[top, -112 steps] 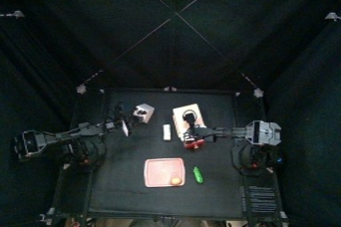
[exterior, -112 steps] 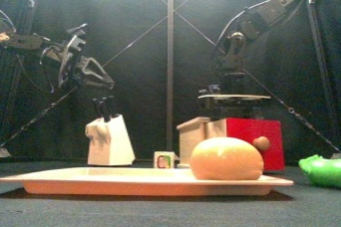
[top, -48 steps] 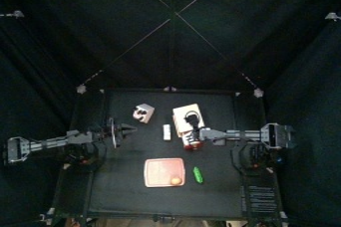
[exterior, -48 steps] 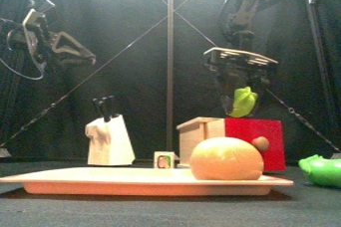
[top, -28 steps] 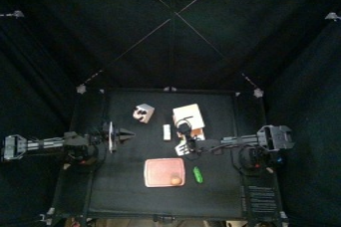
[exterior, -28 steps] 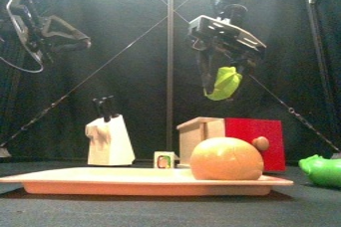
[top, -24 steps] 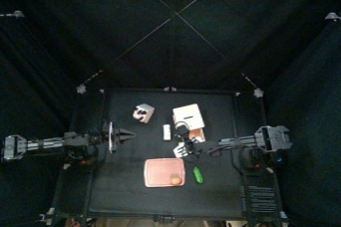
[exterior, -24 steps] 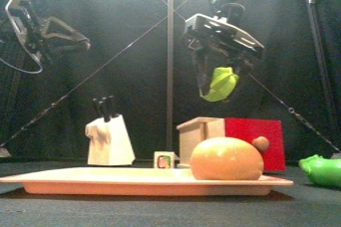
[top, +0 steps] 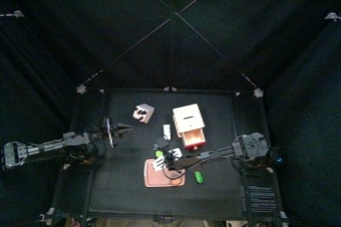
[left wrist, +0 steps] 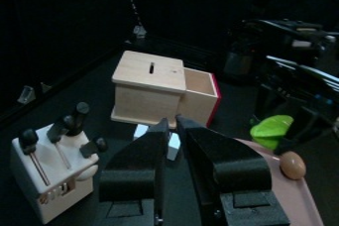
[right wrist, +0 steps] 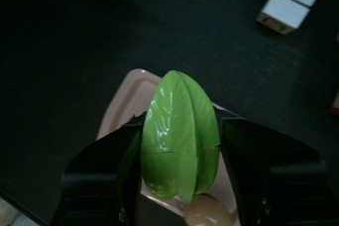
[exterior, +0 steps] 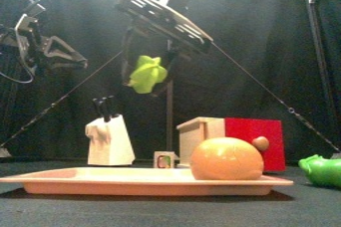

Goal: Put starfruit left of plate

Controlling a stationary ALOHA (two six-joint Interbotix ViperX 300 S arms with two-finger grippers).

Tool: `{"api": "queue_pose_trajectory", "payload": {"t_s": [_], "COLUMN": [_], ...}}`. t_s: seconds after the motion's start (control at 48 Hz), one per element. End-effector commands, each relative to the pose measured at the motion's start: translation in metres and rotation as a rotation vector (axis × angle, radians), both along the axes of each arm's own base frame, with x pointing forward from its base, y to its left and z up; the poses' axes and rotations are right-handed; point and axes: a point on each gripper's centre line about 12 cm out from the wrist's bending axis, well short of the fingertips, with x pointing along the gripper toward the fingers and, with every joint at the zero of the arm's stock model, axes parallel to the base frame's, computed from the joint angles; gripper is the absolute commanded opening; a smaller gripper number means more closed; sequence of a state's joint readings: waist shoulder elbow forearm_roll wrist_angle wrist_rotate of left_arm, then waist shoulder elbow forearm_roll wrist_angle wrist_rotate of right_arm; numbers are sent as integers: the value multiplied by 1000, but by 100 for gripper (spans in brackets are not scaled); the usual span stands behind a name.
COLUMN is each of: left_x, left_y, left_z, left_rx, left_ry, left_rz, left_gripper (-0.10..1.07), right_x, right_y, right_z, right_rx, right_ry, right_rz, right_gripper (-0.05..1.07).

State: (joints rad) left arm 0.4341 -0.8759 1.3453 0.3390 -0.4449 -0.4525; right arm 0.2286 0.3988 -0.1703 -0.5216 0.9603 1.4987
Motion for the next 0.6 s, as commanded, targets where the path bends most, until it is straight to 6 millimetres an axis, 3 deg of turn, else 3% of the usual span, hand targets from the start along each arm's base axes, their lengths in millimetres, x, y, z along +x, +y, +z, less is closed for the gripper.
{"api": "queue_pose_trajectory", "payload": {"t_s": [0.0, 0.583], "left_x": [2, 2], "left_y": [1, 1], "left_z": [5, 5], "left_rx": [10, 11], "left_ry": [-12, -12], "left_rz": [0, -2], "left_gripper": [60, 60], "right_x": [16, 71], "right_y": [3, 10], "right_z": [25, -6], "right_rx": [-11, -42], "right_ry": [-88, -178], "right_rz": [-7, -103], "right_gripper": [60, 60]}}
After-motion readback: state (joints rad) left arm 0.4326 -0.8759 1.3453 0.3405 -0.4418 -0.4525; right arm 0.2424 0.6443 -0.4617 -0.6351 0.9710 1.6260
